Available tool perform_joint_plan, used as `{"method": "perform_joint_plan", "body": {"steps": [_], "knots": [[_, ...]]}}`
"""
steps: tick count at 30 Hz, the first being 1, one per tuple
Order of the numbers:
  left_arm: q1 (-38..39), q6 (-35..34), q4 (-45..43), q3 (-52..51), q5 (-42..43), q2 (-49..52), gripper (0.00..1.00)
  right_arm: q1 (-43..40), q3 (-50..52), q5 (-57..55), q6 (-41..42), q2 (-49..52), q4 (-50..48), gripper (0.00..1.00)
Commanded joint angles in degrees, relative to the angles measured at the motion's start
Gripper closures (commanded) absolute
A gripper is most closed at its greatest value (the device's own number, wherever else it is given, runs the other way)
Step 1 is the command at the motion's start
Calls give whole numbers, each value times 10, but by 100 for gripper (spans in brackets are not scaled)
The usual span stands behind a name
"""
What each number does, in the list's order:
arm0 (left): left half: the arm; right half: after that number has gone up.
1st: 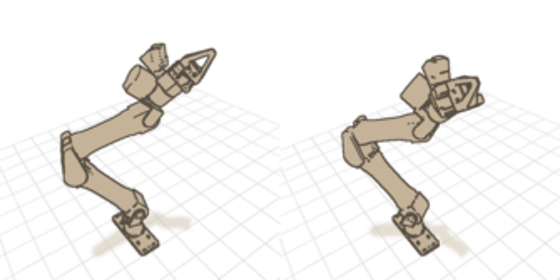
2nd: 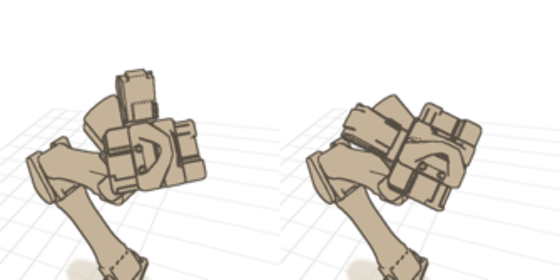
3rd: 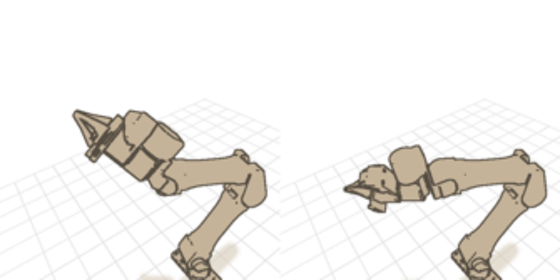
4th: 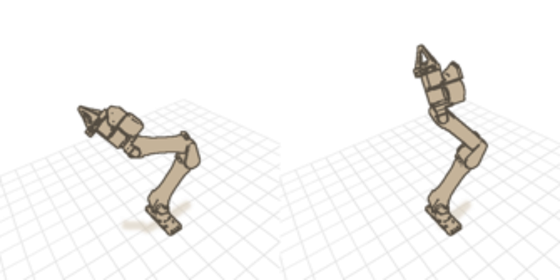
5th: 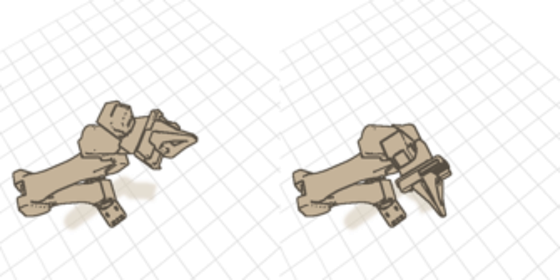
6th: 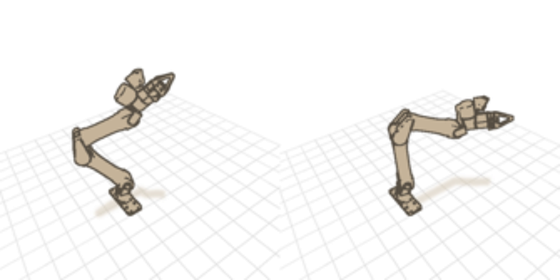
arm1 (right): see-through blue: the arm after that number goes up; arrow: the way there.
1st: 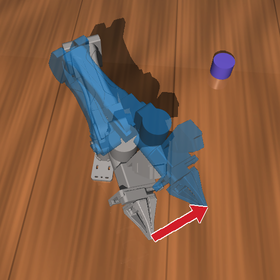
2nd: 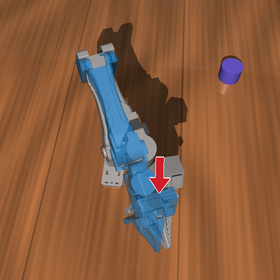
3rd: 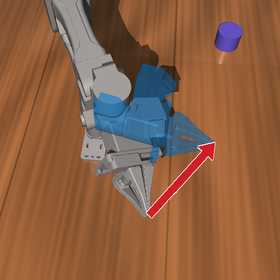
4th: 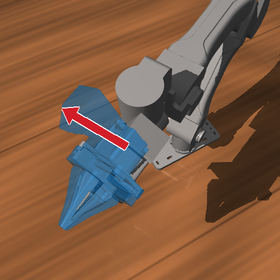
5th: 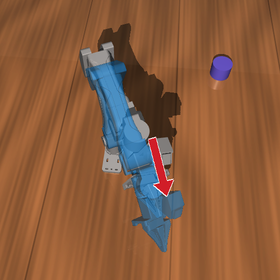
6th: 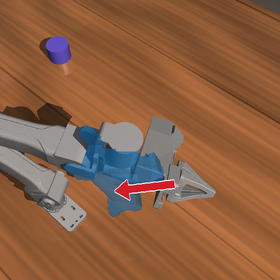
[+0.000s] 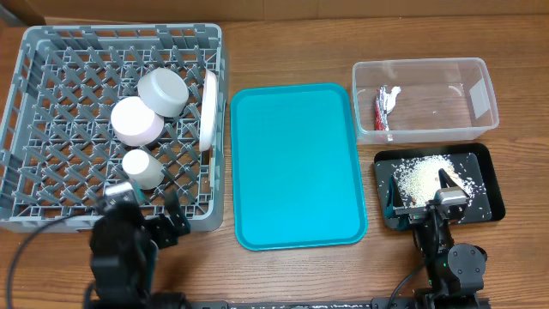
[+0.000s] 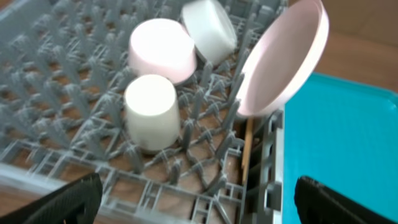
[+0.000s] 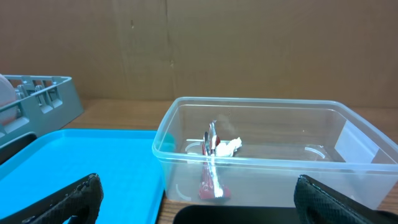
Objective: Sort waste into correct bins and load items into the dishwasher
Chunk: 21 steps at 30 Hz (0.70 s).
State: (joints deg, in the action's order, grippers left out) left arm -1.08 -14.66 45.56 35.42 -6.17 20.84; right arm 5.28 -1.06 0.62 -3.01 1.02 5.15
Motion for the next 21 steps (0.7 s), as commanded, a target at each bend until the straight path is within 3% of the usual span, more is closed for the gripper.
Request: {"method": "perform_joint_plan", "body": {"steps": [1, 9, 14, 17, 21], "knots": [[14, 3, -78, -109, -9, -92, 0, -2, 6, -1, -2, -3, -3, 0], [14, 4, -275, -270, 23, -205, 0, -2, 6, -1, -2, -3, -3, 0], [14, 70, -462, -351, 81, -207, 0, -2, 6, -1, -2, -3, -3, 0], [15, 118, -452, -351, 105, -207, 0, -2, 6, -1, -2, -3, -3, 0], [14, 118, -415, -351, 103, -206, 0, -2, 6, -1, -2, -3, -3, 0]]}}
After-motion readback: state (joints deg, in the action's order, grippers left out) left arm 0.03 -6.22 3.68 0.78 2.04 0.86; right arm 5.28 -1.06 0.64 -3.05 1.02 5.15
